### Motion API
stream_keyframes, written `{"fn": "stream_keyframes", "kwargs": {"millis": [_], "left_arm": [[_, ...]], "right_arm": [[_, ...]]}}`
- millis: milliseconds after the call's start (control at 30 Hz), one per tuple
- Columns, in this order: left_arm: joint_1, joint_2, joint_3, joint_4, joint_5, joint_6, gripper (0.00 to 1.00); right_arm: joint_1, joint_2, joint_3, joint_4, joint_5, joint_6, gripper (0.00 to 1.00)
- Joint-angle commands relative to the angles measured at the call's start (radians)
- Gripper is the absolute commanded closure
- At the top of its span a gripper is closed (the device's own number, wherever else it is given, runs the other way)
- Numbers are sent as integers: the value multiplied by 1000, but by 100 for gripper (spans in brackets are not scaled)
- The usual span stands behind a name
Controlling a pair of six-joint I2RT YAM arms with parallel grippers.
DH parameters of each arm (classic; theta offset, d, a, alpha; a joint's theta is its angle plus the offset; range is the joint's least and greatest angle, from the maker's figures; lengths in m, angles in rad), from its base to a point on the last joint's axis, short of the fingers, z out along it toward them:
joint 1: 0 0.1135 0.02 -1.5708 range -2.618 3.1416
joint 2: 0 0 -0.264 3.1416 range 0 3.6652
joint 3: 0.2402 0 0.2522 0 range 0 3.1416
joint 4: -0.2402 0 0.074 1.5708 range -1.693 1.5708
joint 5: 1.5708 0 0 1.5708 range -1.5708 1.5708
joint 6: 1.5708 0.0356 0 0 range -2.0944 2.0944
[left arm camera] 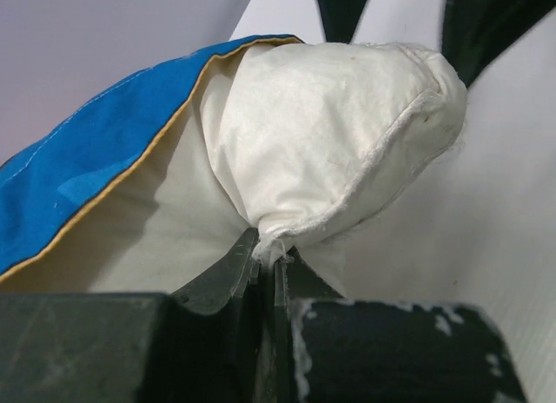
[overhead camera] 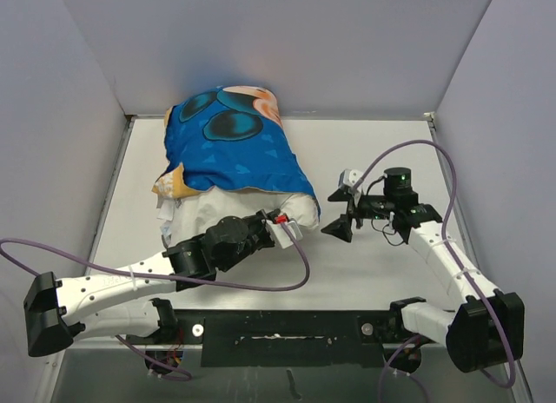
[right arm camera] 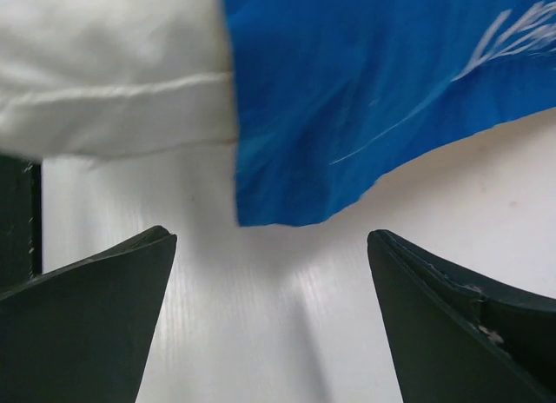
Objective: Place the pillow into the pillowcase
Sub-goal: Stuff the pillow into the pillowcase.
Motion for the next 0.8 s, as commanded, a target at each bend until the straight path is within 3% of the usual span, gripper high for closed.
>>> {"fn": "stream_keyframes", "kwargs": {"millis": [0,167,267,500,700,767], "left_arm": [[4,-7,145,18,43,-38,100],[6,-1,179,-4,56,-38,100],[12,-4,188,-16,61,-37,100],[26,-2,203,-31,83,-37,100],[30,9,232,-41,103,-36,100],[30,10,244,-56,104,-37,100]], "right_arm": [[20,59,108,245,123,205,2],[80,135,173,255,172,170,2],[121,147,173,224,119,129,0],[174,126,177,63,143,-83,2],[193,170,176,121,247,-35,0],[177,195,215,115,291,-22,11]]}}
